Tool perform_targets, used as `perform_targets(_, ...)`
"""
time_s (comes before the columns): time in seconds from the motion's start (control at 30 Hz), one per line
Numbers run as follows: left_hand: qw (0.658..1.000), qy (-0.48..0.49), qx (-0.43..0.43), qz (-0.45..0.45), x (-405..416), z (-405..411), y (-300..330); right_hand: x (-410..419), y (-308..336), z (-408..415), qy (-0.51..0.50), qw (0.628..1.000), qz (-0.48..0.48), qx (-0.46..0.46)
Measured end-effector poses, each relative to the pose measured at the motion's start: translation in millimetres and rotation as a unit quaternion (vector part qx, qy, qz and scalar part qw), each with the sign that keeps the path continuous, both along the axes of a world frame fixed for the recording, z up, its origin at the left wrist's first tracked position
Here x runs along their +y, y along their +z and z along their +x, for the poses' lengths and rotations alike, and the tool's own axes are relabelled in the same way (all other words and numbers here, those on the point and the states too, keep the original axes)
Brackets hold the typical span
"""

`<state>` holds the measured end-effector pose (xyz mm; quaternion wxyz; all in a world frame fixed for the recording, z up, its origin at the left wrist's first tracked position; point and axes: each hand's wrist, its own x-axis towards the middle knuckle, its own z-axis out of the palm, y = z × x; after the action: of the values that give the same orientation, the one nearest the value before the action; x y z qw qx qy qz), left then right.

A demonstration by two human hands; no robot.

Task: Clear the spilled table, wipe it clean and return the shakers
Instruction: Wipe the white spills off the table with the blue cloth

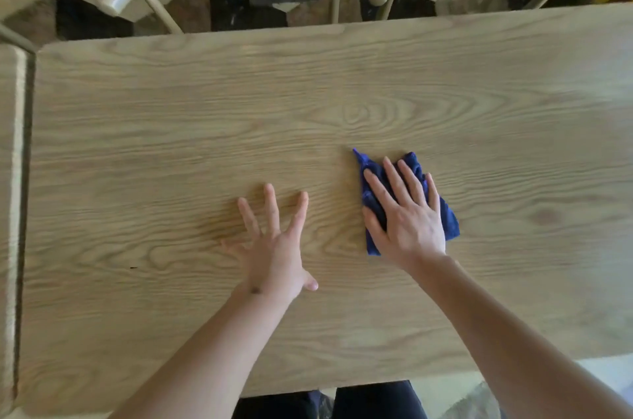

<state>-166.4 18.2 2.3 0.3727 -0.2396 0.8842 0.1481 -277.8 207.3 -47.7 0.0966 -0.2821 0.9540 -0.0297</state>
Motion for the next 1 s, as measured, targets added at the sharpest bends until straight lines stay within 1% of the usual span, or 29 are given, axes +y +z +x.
perform_targets(0.1,1.0,0.002,-0.026,-0.007,2,-7,1,-20,-1,-36,-0.03,0.999,-0.014,0.007)
perform_targets(0.2,0.997,0.013,-0.075,-0.001,3,-23,2,-39,-3,-74,-0.059,0.998,-0.018,0.02)
perform_targets(0.3,0.992,0.032,-0.121,0.012,2,-36,3,-62,-3,-130,-0.123,0.992,-0.029,0.019)
perform_targets(0.4,0.99,0.04,-0.134,0.024,1,-39,2,-90,-5,-180,-0.183,0.983,-0.033,0.003)
perform_targets(0.5,0.989,0.043,-0.143,0.024,-1,-41,-1,-113,-7,-212,-0.197,0.979,-0.047,0.01)
perform_targets(0.57,0.987,0.038,-0.152,0.018,-1,-44,-1,-124,-7,-225,-0.189,0.981,-0.045,0.006)
perform_targets(0.63,0.986,0.038,-0.163,0.011,0,-46,-2,-126,-6,-234,-0.152,0.988,-0.036,-0.001)
perform_targets(0.77,0.981,0.038,-0.191,-0.006,3,-51,0,-93,0,-260,0.008,1.0,-0.015,0.006)
perform_targets(0.8,0.981,0.034,-0.192,-0.006,3,-51,1,-80,1,-270,0.018,1.0,-0.01,0.007)
perform_targets(0.83,0.981,0.032,-0.192,-0.006,3,-52,1,-65,2,-280,-0.002,1.0,-0.01,0.008)
perform_targets(0.93,0.981,0.027,-0.194,-0.011,3,-52,1,-15,6,-291,-0.129,0.991,-0.015,0.012)
perform_targets(1.0,0.979,0.028,-0.2,-0.017,3,-54,-1,2,5,-286,-0.193,0.981,-0.014,0.004)
